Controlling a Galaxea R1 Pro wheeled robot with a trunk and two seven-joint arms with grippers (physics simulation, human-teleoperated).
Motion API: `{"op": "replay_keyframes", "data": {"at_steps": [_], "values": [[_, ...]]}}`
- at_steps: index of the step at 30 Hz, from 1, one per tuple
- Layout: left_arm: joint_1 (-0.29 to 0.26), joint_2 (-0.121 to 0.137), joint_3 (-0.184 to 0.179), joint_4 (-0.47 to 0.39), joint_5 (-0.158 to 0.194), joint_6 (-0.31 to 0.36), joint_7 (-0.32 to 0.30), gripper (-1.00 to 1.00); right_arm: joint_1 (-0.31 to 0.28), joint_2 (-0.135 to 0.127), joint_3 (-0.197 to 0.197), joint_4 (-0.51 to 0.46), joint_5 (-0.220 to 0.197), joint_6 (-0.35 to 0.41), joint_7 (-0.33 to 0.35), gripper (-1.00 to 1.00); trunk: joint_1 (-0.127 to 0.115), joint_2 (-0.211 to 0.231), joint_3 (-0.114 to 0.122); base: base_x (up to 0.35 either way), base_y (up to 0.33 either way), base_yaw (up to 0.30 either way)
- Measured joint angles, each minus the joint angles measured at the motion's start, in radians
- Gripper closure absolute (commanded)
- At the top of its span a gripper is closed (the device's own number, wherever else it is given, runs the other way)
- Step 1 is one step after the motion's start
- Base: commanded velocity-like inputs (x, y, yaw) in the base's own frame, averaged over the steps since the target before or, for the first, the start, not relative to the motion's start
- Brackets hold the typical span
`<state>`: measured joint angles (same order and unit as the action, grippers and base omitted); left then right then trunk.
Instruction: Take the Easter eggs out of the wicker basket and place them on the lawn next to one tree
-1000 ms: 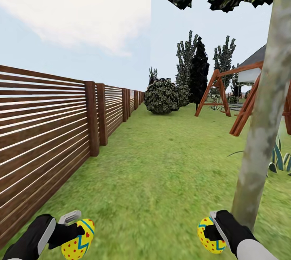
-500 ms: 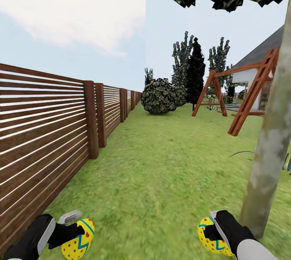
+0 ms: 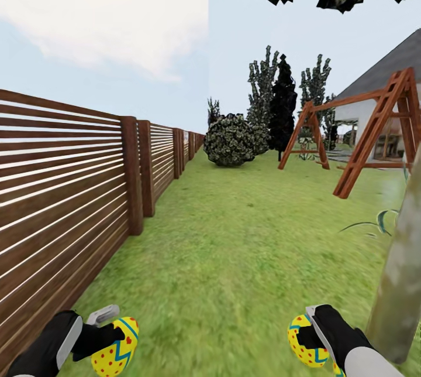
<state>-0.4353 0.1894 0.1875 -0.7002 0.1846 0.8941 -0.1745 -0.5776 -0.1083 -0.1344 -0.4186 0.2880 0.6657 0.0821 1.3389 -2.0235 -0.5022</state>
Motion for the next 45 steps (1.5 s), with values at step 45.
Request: {"op": "replay_keyframes", "data": {"at_steps": [45], "values": [[0.0, 0.0, 0.0, -0.002, 0.001, 0.0, 0.0, 1.0, 0.0, 0.0, 0.0, 0.0, -0.001, -0.001, 0.0, 1.0, 0.0, 0.0, 0.002, 0.32, 0.135, -0.009]]}}
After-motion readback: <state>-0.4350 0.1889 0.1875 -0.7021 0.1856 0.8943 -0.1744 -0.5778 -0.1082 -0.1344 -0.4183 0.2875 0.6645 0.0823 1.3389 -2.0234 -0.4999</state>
